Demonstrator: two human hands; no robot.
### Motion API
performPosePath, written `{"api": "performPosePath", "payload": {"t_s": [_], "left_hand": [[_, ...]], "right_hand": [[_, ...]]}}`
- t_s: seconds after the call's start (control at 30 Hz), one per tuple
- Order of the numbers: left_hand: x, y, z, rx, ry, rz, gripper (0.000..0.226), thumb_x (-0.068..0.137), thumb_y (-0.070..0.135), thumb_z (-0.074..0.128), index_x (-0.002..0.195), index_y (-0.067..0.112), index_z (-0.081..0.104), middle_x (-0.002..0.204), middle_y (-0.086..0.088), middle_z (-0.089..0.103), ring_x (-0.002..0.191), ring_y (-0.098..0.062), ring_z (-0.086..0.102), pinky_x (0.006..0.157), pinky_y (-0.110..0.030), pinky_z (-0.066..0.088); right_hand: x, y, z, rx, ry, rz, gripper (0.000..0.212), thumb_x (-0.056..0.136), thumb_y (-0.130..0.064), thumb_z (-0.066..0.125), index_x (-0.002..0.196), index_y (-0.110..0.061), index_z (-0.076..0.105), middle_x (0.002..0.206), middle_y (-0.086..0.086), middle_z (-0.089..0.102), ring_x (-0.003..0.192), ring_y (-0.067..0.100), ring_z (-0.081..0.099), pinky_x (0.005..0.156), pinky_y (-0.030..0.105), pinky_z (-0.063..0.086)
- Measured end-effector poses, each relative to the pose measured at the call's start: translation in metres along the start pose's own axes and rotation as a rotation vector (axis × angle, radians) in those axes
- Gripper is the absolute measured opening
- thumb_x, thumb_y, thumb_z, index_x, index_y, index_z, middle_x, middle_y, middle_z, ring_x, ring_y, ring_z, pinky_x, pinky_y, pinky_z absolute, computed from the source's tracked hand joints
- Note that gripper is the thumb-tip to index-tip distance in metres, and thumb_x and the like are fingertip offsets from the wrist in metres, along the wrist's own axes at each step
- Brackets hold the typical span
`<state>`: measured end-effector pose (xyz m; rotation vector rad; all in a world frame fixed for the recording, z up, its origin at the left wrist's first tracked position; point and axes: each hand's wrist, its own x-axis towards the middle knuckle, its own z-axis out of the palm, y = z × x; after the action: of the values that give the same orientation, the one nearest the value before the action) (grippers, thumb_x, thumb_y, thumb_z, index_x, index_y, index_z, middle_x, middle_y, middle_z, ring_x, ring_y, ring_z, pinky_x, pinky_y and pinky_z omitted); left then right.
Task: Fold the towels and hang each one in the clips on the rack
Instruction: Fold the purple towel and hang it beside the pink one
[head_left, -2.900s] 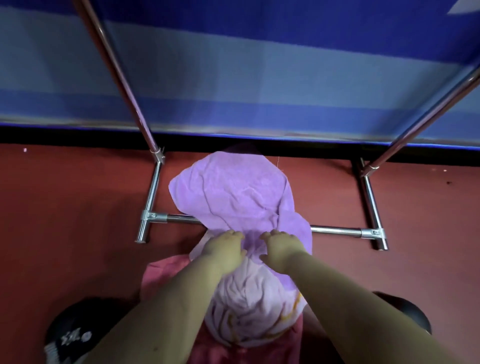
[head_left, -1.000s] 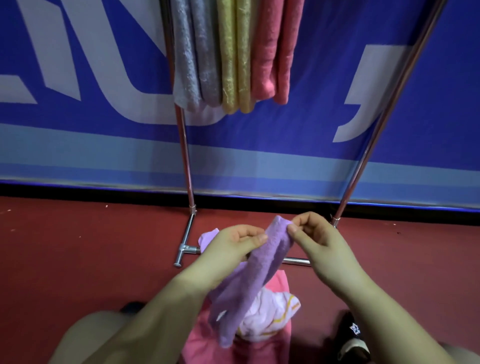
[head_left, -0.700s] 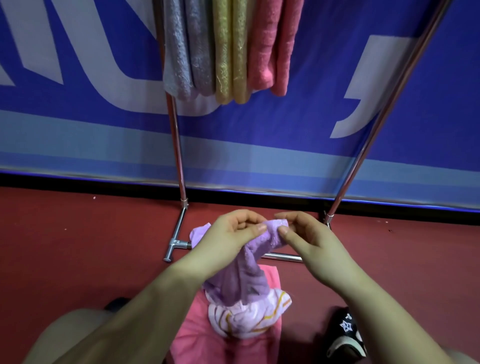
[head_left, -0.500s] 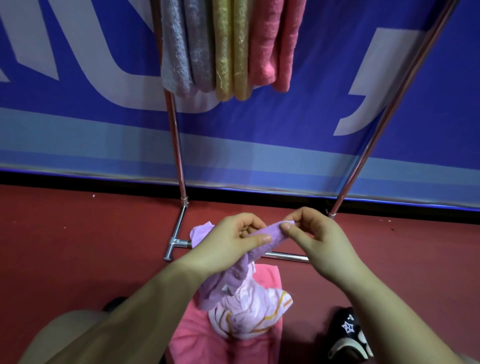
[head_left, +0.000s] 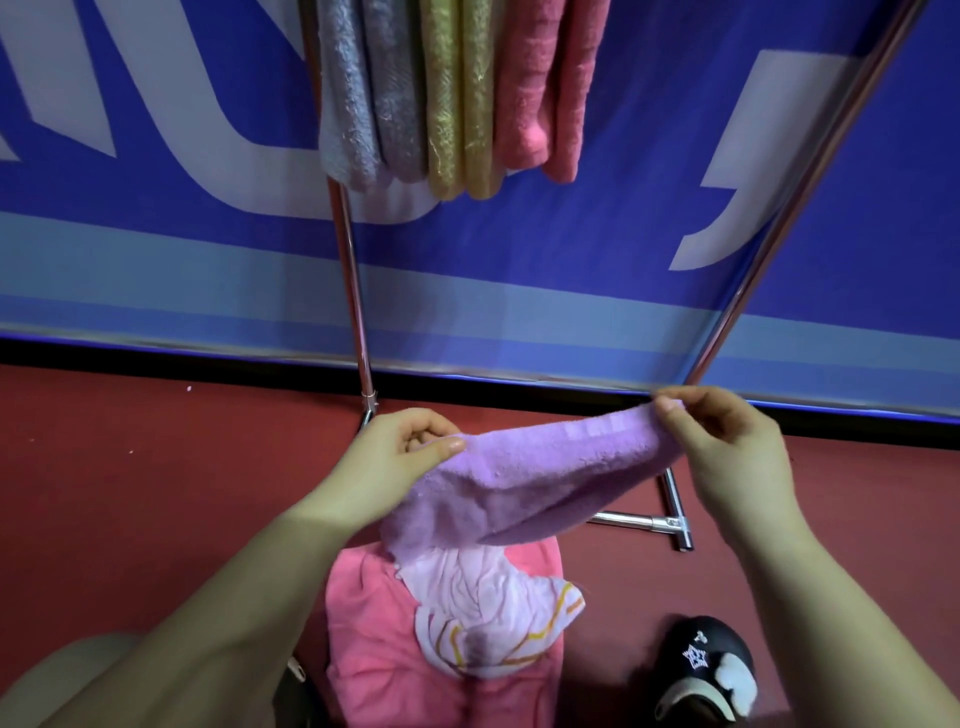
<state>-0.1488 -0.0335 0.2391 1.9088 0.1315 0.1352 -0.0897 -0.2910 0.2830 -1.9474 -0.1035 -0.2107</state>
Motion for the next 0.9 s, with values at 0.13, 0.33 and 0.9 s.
{"api": "performPosePath", "payload": {"t_s": [0.13,0.33,0.9], "left_hand": [[-0.004,0.007,0.015,0.023,-0.038,0.086,0.021,0.082,0.010,0.068,0.073,0.028,0.066,0.067,0.020,0.066,0.066,0.000,0.054,0.068,-0.010,0.044],[-0.006,0.020,0.033,-0.077,-0.125,0.136,0.013,0.080,0.020,0.065,0.076,0.032,0.070,0.083,0.008,0.073,0.082,-0.005,0.065,0.081,-0.019,0.051],[0.001,0.002,0.001,0.189,-0.158,0.029,0.015,0.075,0.031,0.072,0.066,0.024,0.062,0.056,0.020,0.058,0.054,0.007,0.046,0.055,-0.012,0.036]], "right_hand": [[-0.018,-0.007,0.025,0.053,-0.286,-0.056,0.023,0.082,-0.005,0.067,0.096,-0.024,0.070,0.076,-0.007,0.067,0.065,-0.003,0.058,0.066,0.006,0.045],[-0.029,-0.001,0.051,-0.036,-0.487,-0.070,0.030,0.082,-0.018,0.070,0.106,-0.035,0.063,0.082,-0.007,0.066,0.075,0.012,0.059,0.079,0.031,0.051],[0.001,-0.002,0.022,-0.280,-0.289,-0.141,0.016,0.085,-0.013,0.062,0.074,-0.023,0.058,0.070,-0.012,0.058,0.060,0.000,0.052,0.060,0.005,0.038]]}}
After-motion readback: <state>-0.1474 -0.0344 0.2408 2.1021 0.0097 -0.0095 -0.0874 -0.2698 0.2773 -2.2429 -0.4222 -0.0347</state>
